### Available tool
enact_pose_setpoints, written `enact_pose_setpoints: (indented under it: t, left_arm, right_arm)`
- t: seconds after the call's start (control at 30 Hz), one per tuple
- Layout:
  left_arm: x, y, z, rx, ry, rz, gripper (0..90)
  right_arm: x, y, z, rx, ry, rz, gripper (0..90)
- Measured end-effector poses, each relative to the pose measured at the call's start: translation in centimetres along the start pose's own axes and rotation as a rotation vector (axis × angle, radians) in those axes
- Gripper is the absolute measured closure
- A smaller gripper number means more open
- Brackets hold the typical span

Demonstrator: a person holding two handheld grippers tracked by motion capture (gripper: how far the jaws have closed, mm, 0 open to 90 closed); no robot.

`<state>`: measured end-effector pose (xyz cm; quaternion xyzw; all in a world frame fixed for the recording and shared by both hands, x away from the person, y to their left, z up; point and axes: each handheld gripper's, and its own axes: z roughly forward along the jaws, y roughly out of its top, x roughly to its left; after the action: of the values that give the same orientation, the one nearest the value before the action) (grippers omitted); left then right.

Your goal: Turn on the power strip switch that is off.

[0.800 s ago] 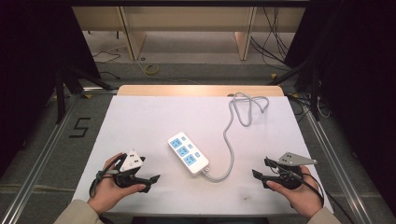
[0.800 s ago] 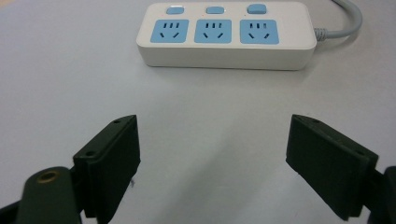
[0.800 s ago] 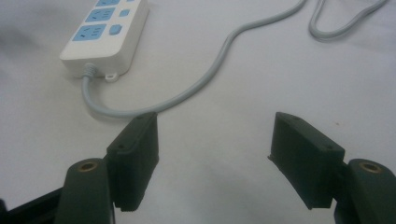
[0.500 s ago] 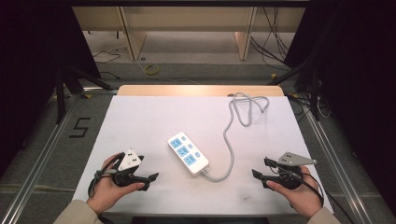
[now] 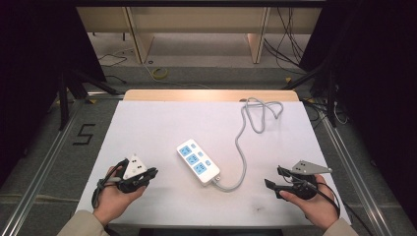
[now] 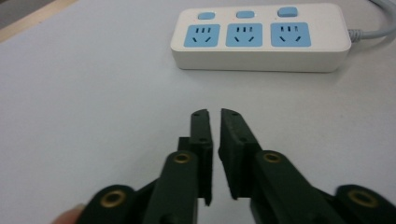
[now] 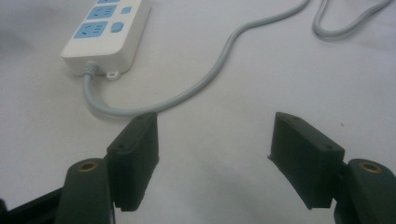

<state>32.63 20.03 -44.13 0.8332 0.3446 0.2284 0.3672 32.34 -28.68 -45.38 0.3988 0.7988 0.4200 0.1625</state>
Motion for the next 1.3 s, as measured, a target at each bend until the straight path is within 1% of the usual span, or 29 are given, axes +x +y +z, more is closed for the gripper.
enact_pose_setpoints:
  t: [0.03, 0.1, 0.17, 0.2, 0.3, 0.57, 0.67, 0.87, 1.3]
  left_arm:
    - [0.0, 0.0, -0.1, -0.002, 0.004, -0.009, 89.6]
    - [0.0, 0.1, -0.1, 0.008, 0.005, -0.016, 89.7]
    - [0.0, 0.2, -0.1, 0.021, -0.004, -0.021, 89.8]
    - [-0.1, 0.2, 0.0, 0.017, -0.011, -0.027, 89.8]
    - [-0.2, 0.5, 0.1, 0.017, -0.019, -0.025, 89.8]
    - [-0.5, 1.4, 0.8, 0.040, -0.054, -0.047, 89.8]
    - [-0.5, 1.6, 1.0, 0.041, -0.059, -0.054, 89.8]
    - [-0.7, 2.3, 1.5, 0.045, -0.074, -0.051, 89.8]
    - [-0.9, 3.2, 2.3, 0.073, -0.105, -0.070, 89.9]
  right_arm:
    - [0.0, 0.0, 0.0, 0.002, 0.000, 0.002, 32.7]
    - [0.1, 0.0, 0.0, 0.002, 0.001, 0.000, 32.7]
    - [0.1, 0.0, 0.0, 0.000, 0.002, 0.000, 32.7]
    - [0.1, 0.0, 0.0, -0.001, 0.002, 0.000, 32.7]
    - [0.1, 0.0, 0.0, -0.004, 0.001, 0.000, 32.7]
    - [0.1, 0.1, 0.1, -0.006, 0.002, -0.001, 32.6]
    - [0.3, 0.1, 0.2, 0.000, 0.005, -0.002, 32.6]
    - [0.3, 0.1, 0.2, -0.004, 0.008, -0.002, 32.7]
    - [0.3, 0.1, 0.3, -0.004, 0.011, -0.001, 32.7]
